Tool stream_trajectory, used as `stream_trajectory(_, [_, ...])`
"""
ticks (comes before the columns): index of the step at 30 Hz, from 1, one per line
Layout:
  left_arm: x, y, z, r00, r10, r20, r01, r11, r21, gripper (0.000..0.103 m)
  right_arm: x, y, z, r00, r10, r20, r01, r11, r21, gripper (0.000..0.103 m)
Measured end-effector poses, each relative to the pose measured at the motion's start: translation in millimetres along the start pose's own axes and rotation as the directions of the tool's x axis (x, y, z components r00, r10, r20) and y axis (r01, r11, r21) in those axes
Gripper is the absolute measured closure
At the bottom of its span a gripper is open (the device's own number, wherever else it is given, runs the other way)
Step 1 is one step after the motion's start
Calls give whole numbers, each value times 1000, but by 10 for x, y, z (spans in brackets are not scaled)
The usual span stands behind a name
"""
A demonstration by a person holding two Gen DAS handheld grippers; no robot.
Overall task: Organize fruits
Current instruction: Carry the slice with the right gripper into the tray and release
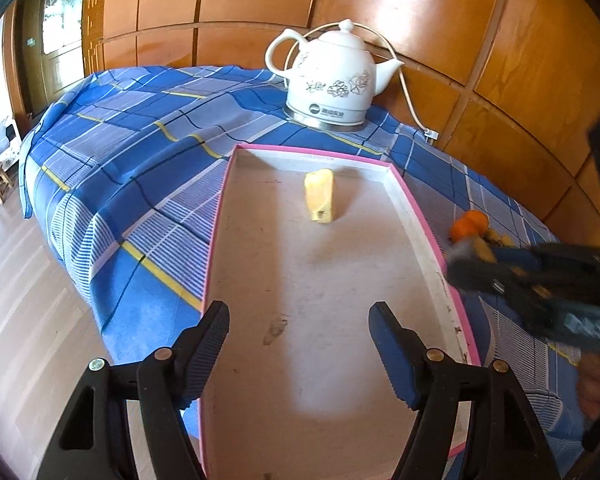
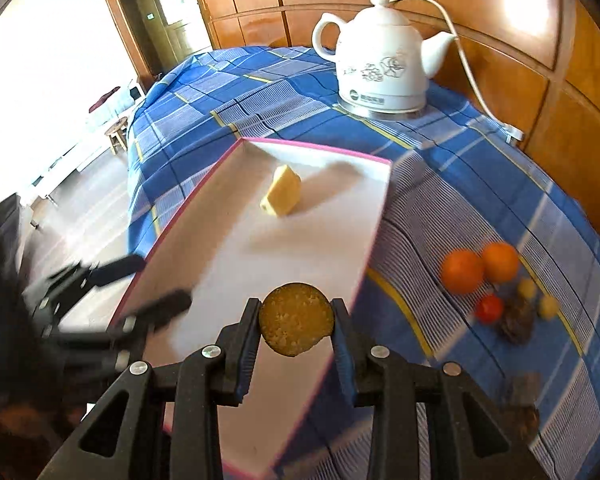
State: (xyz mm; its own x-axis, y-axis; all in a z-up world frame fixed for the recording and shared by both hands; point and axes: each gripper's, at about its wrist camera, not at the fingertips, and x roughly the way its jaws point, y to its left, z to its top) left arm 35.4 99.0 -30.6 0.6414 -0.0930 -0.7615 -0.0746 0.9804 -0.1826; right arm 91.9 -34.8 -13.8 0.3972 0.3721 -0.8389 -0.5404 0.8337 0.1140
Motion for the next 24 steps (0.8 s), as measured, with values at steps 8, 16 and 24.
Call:
stream_trajectory(8, [37,51,-35,1000,-4,-15,4,1000,-10,30,416,-10,292,999,-51,-4,51,998,25,67])
stream_trajectory(16, [26,-10,-43,1000,-6,-12,6,1000,11,30,187,-140,218,994,-70,78,63,995,77,52])
stream_trajectory(24, [-33,-147,-59,1000,-13,-5,13,998,55,30,-152,-320,-27,990,-79,117,64,989,131,52])
